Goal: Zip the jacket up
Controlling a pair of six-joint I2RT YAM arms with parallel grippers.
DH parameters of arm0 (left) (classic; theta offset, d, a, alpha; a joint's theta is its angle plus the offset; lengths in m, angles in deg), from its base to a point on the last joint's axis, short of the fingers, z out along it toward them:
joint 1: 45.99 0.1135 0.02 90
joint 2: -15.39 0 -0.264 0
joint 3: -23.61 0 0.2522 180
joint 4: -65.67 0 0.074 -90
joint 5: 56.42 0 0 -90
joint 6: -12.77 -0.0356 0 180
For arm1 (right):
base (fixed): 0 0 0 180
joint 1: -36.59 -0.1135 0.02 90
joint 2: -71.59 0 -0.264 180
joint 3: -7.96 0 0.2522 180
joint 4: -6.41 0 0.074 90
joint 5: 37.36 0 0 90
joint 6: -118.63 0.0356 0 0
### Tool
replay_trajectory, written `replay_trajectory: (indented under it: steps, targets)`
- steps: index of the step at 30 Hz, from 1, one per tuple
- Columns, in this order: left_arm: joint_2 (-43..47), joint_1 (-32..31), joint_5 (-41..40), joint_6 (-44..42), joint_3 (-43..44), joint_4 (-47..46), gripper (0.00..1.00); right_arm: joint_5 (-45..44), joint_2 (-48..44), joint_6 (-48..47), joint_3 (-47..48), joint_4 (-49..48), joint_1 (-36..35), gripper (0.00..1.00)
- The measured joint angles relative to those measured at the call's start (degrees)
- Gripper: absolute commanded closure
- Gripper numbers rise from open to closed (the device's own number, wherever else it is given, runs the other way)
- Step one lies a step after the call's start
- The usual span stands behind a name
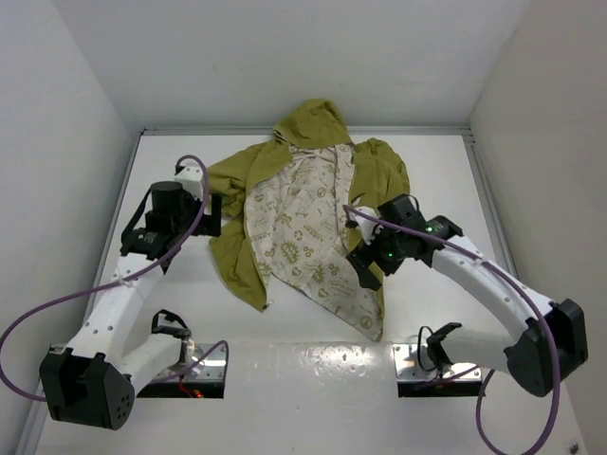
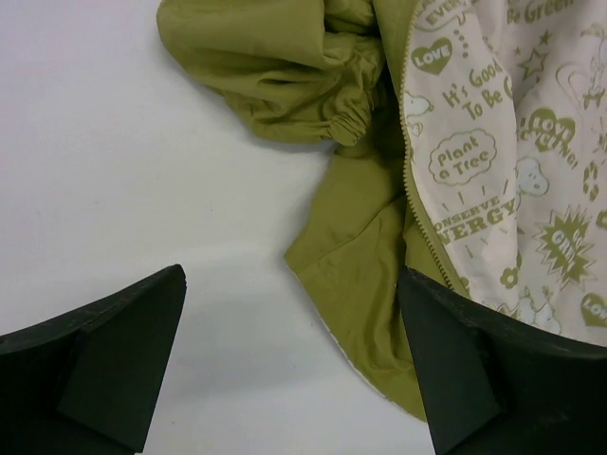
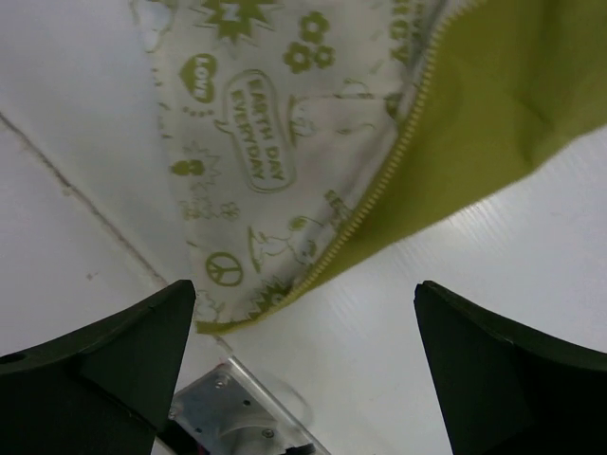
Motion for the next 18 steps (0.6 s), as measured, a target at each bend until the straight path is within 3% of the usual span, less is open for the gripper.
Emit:
replay_trajectory:
  steps: [1,11,18]
  targets:
    - [-0.2,0.1,-0.4,1.0,0.6,0.2,0.0,-0.1,1.2,0.8,0.9,0.0,-2.1,0.04]
    - [-2.0,3.6,1.9,9.3,8.5,2.3,0.0,-8.8,21.1,8.0,13.4,-4.2,-22.5,0.06]
    - [-1.4,4.1,2.2,10.5,10.5,6.3,0.0,-11.0,33.7,13.4,22.6,-7.9,-29.0,0.1]
